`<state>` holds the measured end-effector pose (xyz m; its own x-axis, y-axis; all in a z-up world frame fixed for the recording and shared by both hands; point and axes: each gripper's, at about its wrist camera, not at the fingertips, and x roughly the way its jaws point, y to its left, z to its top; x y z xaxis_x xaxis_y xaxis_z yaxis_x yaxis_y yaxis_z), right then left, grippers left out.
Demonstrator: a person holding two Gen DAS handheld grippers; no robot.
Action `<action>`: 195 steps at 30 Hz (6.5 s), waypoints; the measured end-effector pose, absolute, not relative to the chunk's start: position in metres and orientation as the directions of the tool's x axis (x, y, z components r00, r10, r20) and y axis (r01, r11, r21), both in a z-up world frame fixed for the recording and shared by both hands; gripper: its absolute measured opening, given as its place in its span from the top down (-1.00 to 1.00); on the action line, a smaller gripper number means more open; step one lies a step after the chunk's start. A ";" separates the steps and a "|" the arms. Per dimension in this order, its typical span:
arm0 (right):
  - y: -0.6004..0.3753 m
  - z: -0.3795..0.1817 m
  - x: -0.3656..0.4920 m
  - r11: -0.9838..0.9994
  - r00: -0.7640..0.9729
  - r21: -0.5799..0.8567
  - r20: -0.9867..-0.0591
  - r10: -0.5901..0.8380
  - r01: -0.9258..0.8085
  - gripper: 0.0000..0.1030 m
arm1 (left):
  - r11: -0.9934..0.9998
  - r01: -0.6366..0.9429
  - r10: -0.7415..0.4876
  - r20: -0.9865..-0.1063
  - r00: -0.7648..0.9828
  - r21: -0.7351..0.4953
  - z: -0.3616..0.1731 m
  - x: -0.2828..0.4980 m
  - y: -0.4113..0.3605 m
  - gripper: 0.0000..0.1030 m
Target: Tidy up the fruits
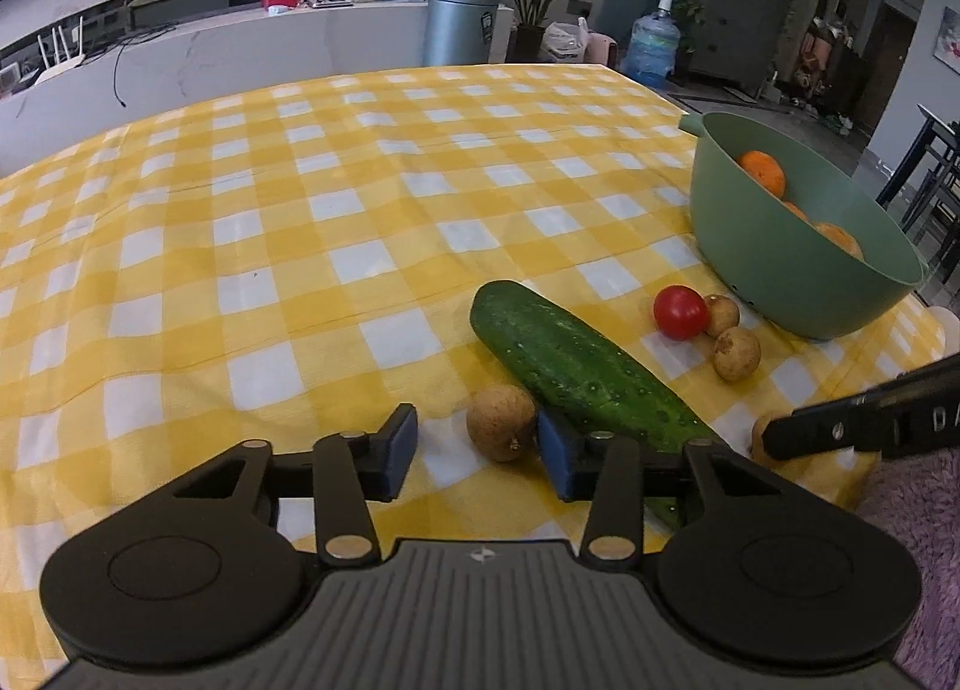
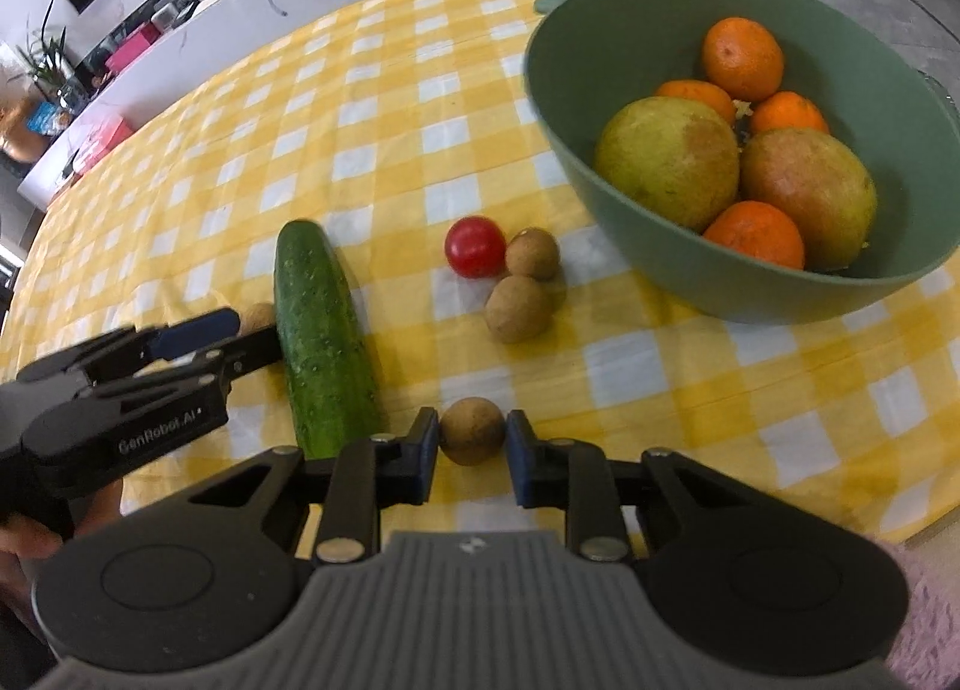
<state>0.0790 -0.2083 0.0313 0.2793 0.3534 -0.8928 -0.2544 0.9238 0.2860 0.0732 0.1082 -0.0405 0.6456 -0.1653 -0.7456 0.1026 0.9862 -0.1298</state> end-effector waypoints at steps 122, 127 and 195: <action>-0.396 0.058 0.109 0.676 0.750 0.726 -0.516 0.414 0.126 0.61 | 0.950 0.142 -0.306 -0.737 0.603 -0.278 0.024 0.212 -0.031 0.22; -0.396 0.058 0.110 0.709 0.763 0.692 -0.530 0.371 0.137 0.61 | 0.939 0.109 -0.319 -0.712 0.626 -0.325 0.024 0.207 -0.022 0.17; -0.259 0.034 0.103 0.892 0.402 0.451 -0.812 0.422 -0.025 0.63 | 0.940 -0.097 -0.197 -0.753 0.628 -0.326 -0.004 0.104 0.078 -0.08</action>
